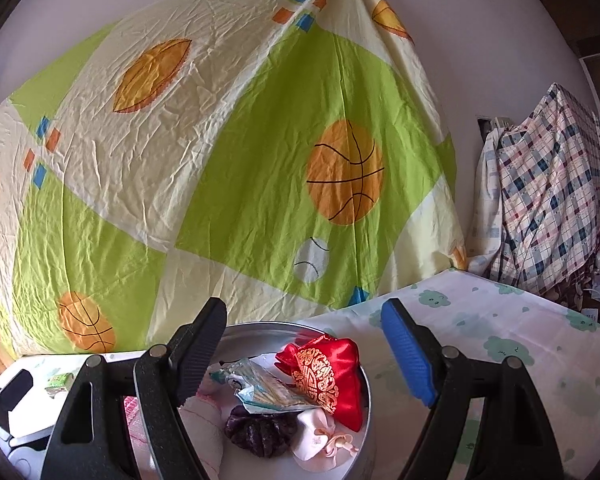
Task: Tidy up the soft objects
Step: 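Withdraw both open tools from the tin toward the tissue pack and gauze roll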
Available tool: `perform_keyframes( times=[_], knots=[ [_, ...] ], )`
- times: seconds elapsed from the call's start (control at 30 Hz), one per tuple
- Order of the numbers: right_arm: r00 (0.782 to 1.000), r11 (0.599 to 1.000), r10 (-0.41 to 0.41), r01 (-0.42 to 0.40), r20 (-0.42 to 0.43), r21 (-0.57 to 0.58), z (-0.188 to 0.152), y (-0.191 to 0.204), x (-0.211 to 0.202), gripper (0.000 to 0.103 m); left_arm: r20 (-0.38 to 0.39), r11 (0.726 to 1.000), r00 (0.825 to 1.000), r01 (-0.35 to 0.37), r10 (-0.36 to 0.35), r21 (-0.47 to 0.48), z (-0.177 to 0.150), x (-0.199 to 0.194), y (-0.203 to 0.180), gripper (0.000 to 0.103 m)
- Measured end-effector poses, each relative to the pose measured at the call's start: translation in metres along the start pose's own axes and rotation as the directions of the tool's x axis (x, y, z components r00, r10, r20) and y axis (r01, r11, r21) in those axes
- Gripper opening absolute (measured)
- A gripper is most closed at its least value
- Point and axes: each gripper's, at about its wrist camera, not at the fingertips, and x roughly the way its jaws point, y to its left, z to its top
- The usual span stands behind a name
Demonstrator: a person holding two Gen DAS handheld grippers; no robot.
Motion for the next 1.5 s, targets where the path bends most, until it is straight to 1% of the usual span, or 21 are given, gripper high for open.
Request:
perform_keyframes(
  times=[0.1, 0.2, 0.3, 0.4, 0.53, 0.83, 1.1, 1.27, 1.5],
  knots=[
    [1.0, 0.999, -0.023, 0.023, 0.01, -0.03, -0.004, 0.004, -0.003, 0.082, 0.005, 1.0, 1.0, 0.015, -0.015, -0.024, -0.001, 0.0, 0.007, 0.102],
    [1.0, 0.999, -0.021, 0.022, 0.017, -0.045, -0.006, 0.007, -0.007, 0.082, 0.007, 0.999, 1.0, 0.005, -0.005, -0.036, -0.001, 0.0, 0.012, 0.102],
    [0.998, 0.999, -0.04, 0.042, 0.05, -0.031, -0.005, 0.006, -0.016, 0.082, 0.008, 1.0, 1.0, 0.009, -0.009, -0.025, -0.001, -0.002, 0.011, 0.102],
    [0.998, 0.999, -0.049, 0.049, 0.032, -0.015, -0.007, 0.004, -0.021, 0.082, 0.01, 1.0, 1.0, 0.012, -0.012, -0.008, -0.002, -0.003, 0.009, 0.102],
    [0.999, 0.999, -0.039, 0.039, 0.02, -0.007, -0.01, 0.005, -0.03, 0.082, -0.001, 1.0, 1.0, 0.026, -0.026, -0.011, -0.003, -0.004, 0.011, 0.102],
    [0.996, 0.999, -0.032, 0.032, 0.081, 0.002, -0.015, 0.013, -0.059, 0.082, -0.009, 0.999, 0.999, 0.042, -0.042, -0.025, -0.006, -0.011, 0.02, 0.102],
    [0.995, 0.999, -0.045, 0.044, 0.09, 0.016, -0.016, 0.019, -0.068, 0.082, -0.015, 0.999, 0.999, 0.046, -0.046, -0.026, -0.009, -0.018, 0.032, 0.102],
    [0.993, 0.999, -0.053, 0.053, 0.106, 0.005, -0.018, 0.027, -0.075, 0.082, -0.019, 0.999, 0.999, 0.042, -0.042, -0.029, -0.01, -0.02, 0.04, 0.102],
    [0.994, 0.999, -0.017, 0.021, 0.109, -0.041, -0.021, 0.048, -0.083, 0.082, -0.023, 0.999, 0.999, 0.039, -0.039, -0.015, -0.013, -0.024, 0.053, 0.102]
  ],
)
